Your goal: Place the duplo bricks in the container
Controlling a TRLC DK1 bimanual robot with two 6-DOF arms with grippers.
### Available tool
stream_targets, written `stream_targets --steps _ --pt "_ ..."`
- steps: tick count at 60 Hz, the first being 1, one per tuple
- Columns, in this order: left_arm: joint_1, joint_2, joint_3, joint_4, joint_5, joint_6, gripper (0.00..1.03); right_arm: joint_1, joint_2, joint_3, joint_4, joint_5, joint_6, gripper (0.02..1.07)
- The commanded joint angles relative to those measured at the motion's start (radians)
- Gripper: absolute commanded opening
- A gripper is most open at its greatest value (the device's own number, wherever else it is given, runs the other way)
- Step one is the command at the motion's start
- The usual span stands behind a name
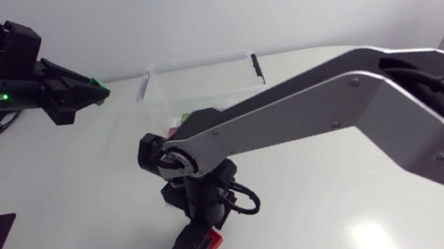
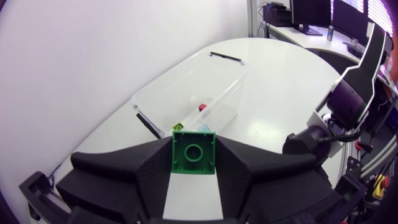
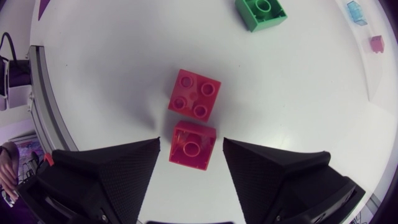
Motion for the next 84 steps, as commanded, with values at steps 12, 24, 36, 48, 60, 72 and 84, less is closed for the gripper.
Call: stream_targets --steps 12,24,36,48,60,72,84 --pt "-0.049 0.173 0.166 0.151 0.007 -0.172 0.22 0.004 0.034 -0.016 -0.013 -0.013 0.032 0.28" --pt "-0.144 0.362 0.278 0.263 -0.093 -0.250 0.24 -0.047 -0.107 -0.053 -0.008 0.007 0.025 0.21" --pt "-0.194 0.522 0.365 0.285 -0.169 -0.264 0.49 -0.170 -0.214 0.027 -0.064 0.028 0.015 0.21" --pt "-0.205 0.512 0.347 0.315 -0.222 -0.289 0.81 -0.294 -0.246 0.173 -0.117 0.034 -0.008 0.21" --pt "-0.219 0.310 0.180 0.295 -0.223 -0.280 0.84 -0.394 -0.208 0.364 -0.137 0.031 -0.017 0.21" --pt "-0.260 0.114 -0.032 0.211 -0.228 -0.218 0.84 -0.456 -0.130 0.518 -0.148 0.013 -0.031 0.21" --pt "-0.355 0.003 -0.267 0.179 -0.263 -0.149 0.84 -0.489 -0.029 0.644 -0.143 0.007 -0.034 0.21"
